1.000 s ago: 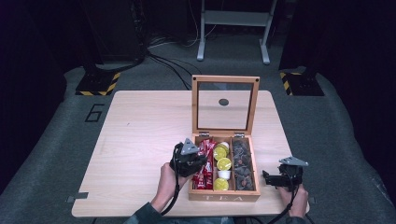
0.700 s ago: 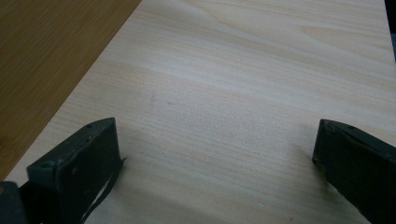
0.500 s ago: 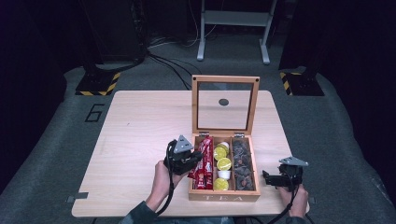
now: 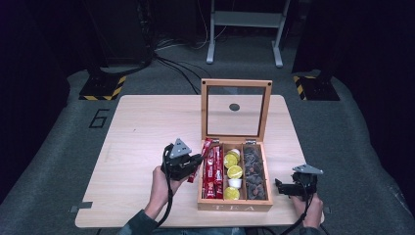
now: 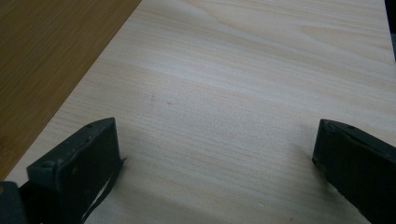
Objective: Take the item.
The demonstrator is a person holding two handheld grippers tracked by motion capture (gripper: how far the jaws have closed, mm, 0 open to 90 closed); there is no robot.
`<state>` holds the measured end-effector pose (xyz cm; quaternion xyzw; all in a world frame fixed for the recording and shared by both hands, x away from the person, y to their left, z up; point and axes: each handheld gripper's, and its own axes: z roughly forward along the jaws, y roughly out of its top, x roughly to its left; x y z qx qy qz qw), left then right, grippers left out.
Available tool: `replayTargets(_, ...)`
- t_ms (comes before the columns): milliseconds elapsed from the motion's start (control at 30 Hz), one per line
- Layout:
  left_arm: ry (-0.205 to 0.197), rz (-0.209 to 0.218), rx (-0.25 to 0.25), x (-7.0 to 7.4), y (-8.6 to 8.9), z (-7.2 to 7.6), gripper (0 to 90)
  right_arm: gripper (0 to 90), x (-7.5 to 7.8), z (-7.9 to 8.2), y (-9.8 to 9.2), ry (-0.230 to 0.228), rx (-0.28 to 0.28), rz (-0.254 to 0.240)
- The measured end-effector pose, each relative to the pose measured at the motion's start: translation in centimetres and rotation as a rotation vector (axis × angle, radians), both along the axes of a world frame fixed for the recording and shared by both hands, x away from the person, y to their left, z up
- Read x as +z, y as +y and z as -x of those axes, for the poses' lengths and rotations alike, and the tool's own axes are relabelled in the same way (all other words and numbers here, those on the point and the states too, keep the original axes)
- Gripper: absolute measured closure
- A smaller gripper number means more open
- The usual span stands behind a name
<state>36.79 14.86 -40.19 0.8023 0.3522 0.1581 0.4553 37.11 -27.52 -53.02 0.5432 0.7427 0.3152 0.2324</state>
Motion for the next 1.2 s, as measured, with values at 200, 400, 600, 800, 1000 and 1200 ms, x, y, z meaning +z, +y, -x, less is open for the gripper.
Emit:
replayTargets(200,-0.006,-0.002,0.026,0.2,1.3,-0.3,83.2,0.0,0.0,0.0,0.0,0.0,0.0,0.0)
replayTargets(400,-0.012,0.0,0.048,0.2,2.1,-0.4,83.2,0.1,0.0,0.0,0.0,0.0,0.0,0.0)
replayTargets(600,-0.017,-0.002,0.072,0.3,3.0,-0.7,83.2,0.0,0.0,0.0,0.0,0.001,0.0,0.0)
replayTargets(800,-0.024,-0.005,0.111,0.2,4.2,-1.1,83.2,0.0,0.0,0.0,0.0,0.001,-0.001,0.0)
replayTargets(1000,-0.015,-0.011,0.138,-0.3,5.2,-1.7,83.2,0.0,0.0,0.0,0.0,0.002,-0.003,-0.002)
replayTargets(1200,-0.003,-0.011,0.177,-0.9,6.2,-2.5,83.2,0.0,0.0,0.0,0.0,0.002,-0.003,-0.002)
